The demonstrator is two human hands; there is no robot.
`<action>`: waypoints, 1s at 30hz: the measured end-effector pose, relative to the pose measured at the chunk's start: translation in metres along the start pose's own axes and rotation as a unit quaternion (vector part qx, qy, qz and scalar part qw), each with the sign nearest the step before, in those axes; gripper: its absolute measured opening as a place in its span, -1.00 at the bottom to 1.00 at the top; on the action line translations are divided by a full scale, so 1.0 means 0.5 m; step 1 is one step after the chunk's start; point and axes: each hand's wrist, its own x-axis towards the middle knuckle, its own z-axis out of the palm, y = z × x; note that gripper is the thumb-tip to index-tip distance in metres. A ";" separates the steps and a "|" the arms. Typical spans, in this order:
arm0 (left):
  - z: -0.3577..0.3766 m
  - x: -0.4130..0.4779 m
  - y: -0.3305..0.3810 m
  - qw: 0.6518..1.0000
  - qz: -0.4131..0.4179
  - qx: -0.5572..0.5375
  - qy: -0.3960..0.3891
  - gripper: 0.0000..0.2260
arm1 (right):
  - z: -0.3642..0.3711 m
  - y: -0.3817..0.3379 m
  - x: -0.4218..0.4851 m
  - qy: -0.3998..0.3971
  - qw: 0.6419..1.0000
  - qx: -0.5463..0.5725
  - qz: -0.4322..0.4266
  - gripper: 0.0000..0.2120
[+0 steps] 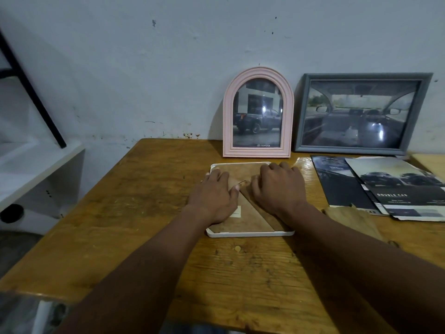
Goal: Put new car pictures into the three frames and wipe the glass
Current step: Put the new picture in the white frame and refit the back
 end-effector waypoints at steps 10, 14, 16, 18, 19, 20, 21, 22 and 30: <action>-0.001 -0.029 0.025 0.990 -0.072 -0.075 0.096 -0.48 | 0.003 0.017 -0.003 -0.036 0.977 0.146 0.149 -0.62; -0.004 -0.032 0.025 0.986 -0.066 -0.094 0.124 -0.53 | -0.018 0.033 -0.004 -0.055 0.921 0.320 0.215 -0.71; -0.009 -0.033 0.029 0.985 -0.062 -0.107 0.119 -0.52 | -0.032 0.047 0.001 -0.050 0.869 0.418 0.259 -0.83; -0.016 -0.034 0.040 0.984 -0.057 -0.134 0.101 -0.50 | -0.059 0.066 0.004 -0.028 0.828 0.483 0.284 -0.87; -0.020 -0.033 0.049 0.982 -0.051 -0.160 0.089 -0.50 | -0.076 0.078 0.007 -0.012 0.813 0.509 0.283 -0.87; -0.026 -0.031 0.061 0.977 -0.043 -0.195 0.078 -0.51 | -0.103 0.089 0.009 0.001 0.802 0.530 0.277 -0.86; -0.031 -0.029 0.077 0.968 -0.035 -0.238 0.067 -0.53 | -0.132 0.099 0.013 0.014 0.791 0.552 0.265 -0.85; -0.036 -0.026 0.097 0.956 -0.027 -0.286 0.050 -0.54 | -0.162 0.109 0.018 0.027 0.786 0.564 0.251 -0.83; -0.093 0.002 0.197 0.845 -0.037 -0.533 0.009 -0.63 | -0.276 0.099 0.043 -0.026 0.858 0.497 0.129 -0.74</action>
